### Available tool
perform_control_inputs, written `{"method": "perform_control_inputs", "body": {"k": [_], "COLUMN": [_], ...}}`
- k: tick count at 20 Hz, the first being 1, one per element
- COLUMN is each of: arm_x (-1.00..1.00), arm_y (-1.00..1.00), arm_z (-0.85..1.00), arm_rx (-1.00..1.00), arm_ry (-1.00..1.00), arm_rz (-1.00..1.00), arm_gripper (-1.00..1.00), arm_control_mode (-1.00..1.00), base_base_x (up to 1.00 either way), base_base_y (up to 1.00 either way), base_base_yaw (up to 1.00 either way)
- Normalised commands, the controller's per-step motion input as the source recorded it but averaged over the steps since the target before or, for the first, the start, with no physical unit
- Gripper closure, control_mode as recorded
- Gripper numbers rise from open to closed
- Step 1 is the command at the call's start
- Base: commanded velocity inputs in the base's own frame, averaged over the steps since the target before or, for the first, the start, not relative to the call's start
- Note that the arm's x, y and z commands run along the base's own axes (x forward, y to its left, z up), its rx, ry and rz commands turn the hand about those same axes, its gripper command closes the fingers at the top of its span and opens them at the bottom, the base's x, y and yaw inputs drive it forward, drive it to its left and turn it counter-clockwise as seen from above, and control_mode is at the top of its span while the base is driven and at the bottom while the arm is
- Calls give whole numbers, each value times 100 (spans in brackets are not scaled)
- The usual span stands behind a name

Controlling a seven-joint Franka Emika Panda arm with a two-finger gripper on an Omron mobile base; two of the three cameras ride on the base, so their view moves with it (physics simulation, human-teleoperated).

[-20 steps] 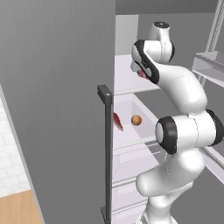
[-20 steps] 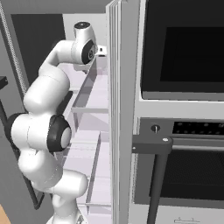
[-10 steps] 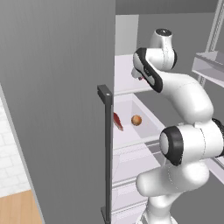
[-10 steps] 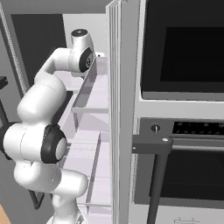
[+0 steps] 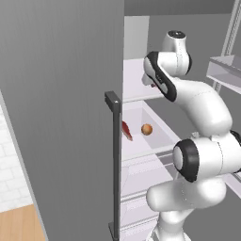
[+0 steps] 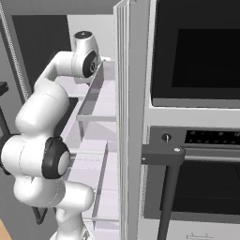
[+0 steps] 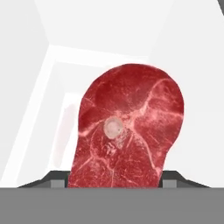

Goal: Place one onion and one steak in each tupperware on the nearby counter, to pack two identical lunches.

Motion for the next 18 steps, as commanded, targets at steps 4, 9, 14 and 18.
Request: {"method": "perform_control_inputs", "body": {"k": [4, 9, 14, 18], "arm_x": [-100, -100, -100, -100], "arm_y": [1, 13, 13, 3], "arm_z": [-29, -2, 0, 1], "arm_rx": [0, 0, 0, 0], "arm_ry": [-9, -19, -35, -20], "arm_rz": [0, 0, 0, 0], "arm_gripper": [100, 100, 100, 100], "arm_control_mode": [-100, -100, -100, -100], "base_base_x": [0, 0, 0, 0], "base_base_y": [0, 0, 0, 0], "base_base_yaw": [0, 0, 0, 0]}}
